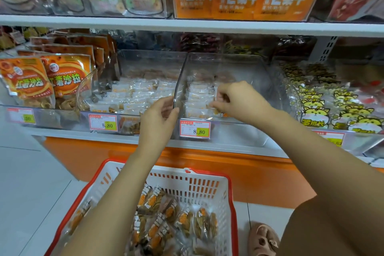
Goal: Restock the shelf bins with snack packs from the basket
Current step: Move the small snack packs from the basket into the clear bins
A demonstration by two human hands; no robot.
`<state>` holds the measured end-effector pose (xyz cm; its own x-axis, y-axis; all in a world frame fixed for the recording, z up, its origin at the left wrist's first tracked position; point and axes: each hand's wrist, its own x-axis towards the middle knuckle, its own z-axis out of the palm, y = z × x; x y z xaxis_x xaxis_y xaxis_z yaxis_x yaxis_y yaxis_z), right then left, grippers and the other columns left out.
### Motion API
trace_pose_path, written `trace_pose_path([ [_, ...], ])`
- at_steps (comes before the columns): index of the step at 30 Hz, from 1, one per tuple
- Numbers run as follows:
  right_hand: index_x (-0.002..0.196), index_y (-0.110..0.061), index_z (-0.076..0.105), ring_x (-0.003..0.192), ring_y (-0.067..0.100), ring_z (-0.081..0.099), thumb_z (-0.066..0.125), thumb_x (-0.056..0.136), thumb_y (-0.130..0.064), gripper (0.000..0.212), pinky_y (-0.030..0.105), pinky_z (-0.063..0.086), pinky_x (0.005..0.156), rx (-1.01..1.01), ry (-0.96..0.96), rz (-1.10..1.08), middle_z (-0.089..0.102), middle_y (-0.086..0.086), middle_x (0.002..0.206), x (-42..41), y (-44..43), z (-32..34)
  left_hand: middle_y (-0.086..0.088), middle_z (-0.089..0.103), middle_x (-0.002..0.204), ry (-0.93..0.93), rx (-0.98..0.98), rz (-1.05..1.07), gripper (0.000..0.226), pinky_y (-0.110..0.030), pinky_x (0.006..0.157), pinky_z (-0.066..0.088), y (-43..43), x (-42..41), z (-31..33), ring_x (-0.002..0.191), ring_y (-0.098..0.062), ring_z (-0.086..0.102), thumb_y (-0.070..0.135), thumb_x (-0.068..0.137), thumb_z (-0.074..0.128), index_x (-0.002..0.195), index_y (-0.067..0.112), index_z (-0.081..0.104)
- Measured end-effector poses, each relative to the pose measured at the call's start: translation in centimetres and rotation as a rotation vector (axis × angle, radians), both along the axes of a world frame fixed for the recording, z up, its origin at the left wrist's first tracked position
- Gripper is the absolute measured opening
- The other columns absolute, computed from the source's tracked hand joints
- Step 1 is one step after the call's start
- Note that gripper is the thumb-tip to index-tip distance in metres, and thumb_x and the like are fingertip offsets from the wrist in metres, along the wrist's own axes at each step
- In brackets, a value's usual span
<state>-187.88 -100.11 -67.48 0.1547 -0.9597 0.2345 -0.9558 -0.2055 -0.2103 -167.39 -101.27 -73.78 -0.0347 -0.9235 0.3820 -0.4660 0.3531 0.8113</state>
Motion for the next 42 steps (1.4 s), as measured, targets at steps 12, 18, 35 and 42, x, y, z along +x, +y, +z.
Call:
trace_pose_path([
  [12,0.063,-0.018,0.041,0.065,0.012,0.046,0.064,0.088,-0.034,0.037,0.021,0.034,0.055,0.664,0.036,-0.248,0.043,-0.003,0.068,-0.6,7.4,-11.0,-0.011,0.067,0.069,-0.207,0.371,-0.06,0.03,-0.042,0.071,0.051,3.8,4.7,-10.3,0.071,-0.027,0.064,0.021,0.093,0.057,0.07,0.004,0.065],
  [18,0.086,-0.012,0.055,0.073,0.01,0.053,0.061,0.092,-0.029,0.019,0.019,0.037,0.053,0.809,-0.399,-0.505,0.057,-0.002,0.083,-1.0,9.2,-17.9,-0.008,0.07,0.102,-0.502,0.686,0.016,0.021,-0.026,0.075,0.044,4.2,7.5,-18.7,0.089,-0.022,0.063,0.019,0.094,0.054,0.103,0.007,0.07],
  [35,0.098,-0.009,0.055,0.065,0.018,0.062,0.052,0.086,0.001,0.016,0.019,0.038,0.042,0.479,-0.723,-0.801,0.065,0.002,0.088,3.1,9.2,-27.2,-0.002,0.048,0.057,-0.648,0.792,0.066,0.028,-0.025,0.05,0.034,2.0,6.3,-23.7,0.056,-0.014,0.049,0.028,0.088,0.066,0.075,0.007,0.054],
  [42,0.101,-0.009,0.05,0.064,0.014,0.056,0.05,0.087,0.003,0.019,0.021,0.04,0.046,0.462,-0.699,-0.811,0.059,0.0,0.083,3.3,9.0,-26.3,-0.01,0.068,0.096,-0.797,0.79,0.016,0.009,-0.027,0.073,0.046,1.0,5.1,-23.4,0.084,-0.023,0.062,0.012,0.089,0.057,0.092,0.011,0.066],
])
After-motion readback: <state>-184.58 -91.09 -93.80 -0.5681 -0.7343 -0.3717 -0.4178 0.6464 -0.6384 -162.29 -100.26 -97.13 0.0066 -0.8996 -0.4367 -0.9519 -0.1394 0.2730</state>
